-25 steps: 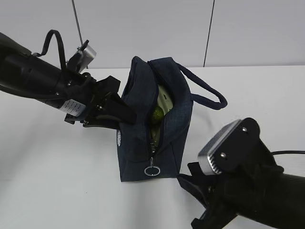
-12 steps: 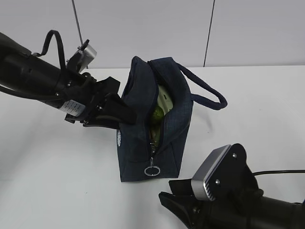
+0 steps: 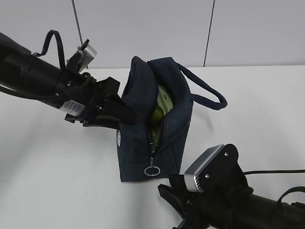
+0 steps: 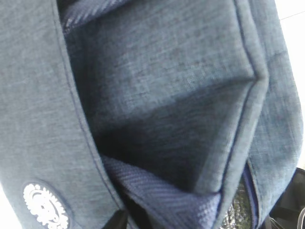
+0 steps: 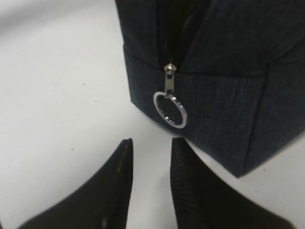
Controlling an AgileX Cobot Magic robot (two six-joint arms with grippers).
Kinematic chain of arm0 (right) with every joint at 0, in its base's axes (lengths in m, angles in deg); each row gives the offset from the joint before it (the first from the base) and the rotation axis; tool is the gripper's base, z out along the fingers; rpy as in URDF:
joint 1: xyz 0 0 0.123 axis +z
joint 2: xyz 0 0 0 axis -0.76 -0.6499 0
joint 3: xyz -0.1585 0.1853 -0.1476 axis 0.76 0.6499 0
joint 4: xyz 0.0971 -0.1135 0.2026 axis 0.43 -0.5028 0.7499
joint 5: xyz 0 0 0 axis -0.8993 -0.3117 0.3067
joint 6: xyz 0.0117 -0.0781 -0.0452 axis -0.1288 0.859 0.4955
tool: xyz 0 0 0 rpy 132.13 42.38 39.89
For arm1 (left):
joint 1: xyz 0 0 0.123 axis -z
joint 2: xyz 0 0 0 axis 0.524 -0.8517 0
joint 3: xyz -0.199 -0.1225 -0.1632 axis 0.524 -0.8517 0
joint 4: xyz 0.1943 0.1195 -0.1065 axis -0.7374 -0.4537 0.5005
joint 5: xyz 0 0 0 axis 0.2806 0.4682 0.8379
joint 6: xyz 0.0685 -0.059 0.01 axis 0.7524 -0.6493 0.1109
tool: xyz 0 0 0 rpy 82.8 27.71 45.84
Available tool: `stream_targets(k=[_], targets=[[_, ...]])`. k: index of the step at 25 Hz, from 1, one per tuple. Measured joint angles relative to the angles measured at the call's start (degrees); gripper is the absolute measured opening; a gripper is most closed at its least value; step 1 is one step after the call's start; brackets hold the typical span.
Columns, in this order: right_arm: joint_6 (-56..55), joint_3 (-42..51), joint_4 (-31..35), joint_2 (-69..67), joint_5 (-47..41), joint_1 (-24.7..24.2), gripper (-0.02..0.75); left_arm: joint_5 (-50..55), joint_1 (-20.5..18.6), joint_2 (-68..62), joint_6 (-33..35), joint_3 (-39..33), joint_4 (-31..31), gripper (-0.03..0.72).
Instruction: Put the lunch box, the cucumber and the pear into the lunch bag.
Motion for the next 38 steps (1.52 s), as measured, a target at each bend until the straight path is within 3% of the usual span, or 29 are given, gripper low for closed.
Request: stream_targets(k=[13, 18, 25, 28, 33, 38], targets=[[5.28, -5.67, 2.17, -0.10, -10.37, -2.44, 0.218, 0.00, 0.00, 0.00, 0.40, 0.00, 0.00, 0.238], [5.38, -8.14, -3.86, -0.21, -14.73, -3.80, 0.218, 0.00, 0.00, 0.00, 0.40, 0.00, 0.00, 0.238], [4.64, -8.81, -7.30, -0.32, -16.77, -6.83, 0.218, 0.00, 0.00, 0.05, 0.43, 0.00, 0.00, 0.238], [0.14, -8.81, -12.89, -0.32, -16.53, -11.05, 0.218, 0.00, 0.00, 0.05, 0.43, 0.00, 0.00, 0.238], [-11.39, -9.03, -29.17, -0.32, -13.00, -18.27, 0.218, 0.00, 0.00, 0.05, 0.43, 0.00, 0.00, 0.238], [-16.22, -10.07, -39.01, -0.32, -12.34, -19.83, 0.218, 0.00, 0.00, 0.05, 0.43, 0.00, 0.00, 0.238]])
